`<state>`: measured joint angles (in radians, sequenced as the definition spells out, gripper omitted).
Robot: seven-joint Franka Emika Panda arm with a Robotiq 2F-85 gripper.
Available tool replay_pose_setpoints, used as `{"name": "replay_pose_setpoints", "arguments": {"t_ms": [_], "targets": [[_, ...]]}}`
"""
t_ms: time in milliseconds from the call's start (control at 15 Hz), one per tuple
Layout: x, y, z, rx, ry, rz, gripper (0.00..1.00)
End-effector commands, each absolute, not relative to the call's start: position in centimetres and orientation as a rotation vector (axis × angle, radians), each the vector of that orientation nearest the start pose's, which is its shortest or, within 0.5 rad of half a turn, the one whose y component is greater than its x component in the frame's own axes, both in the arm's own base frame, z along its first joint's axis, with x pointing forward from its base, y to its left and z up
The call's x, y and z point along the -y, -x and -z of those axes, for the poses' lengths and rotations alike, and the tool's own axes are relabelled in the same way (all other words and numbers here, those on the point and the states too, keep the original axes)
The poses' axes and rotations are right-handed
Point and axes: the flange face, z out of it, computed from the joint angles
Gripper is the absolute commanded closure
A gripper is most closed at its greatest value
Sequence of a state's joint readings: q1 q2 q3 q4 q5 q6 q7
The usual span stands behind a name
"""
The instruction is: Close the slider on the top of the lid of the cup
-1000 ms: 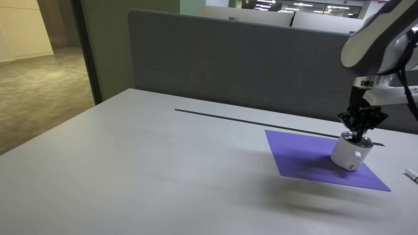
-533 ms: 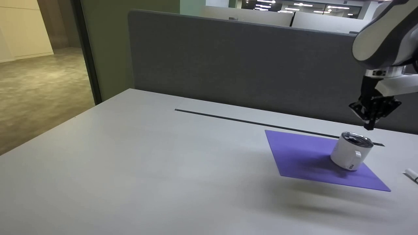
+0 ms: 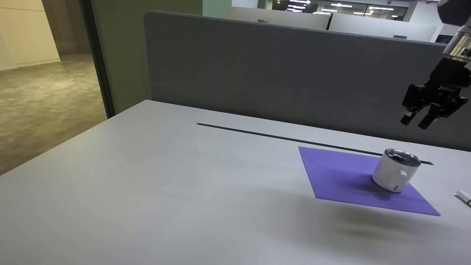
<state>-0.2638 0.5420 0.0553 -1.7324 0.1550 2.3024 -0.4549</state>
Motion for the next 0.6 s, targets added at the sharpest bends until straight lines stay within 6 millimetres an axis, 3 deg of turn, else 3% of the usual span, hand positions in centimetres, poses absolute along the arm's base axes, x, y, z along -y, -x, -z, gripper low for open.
{"name": "replay_pose_setpoints", "arguments": {"t_ms": [0, 200, 533], "targets": [[14.92, -65.74, -28.49, 0.213, 2.941, 0.037, 0.14], [14.84, -65.68, -28.8, 0.202, 2.982, -0.042, 0.0], [14.43, -65.42, -28.2, 0.228, 3.017, -0.058, 0.0]]}}
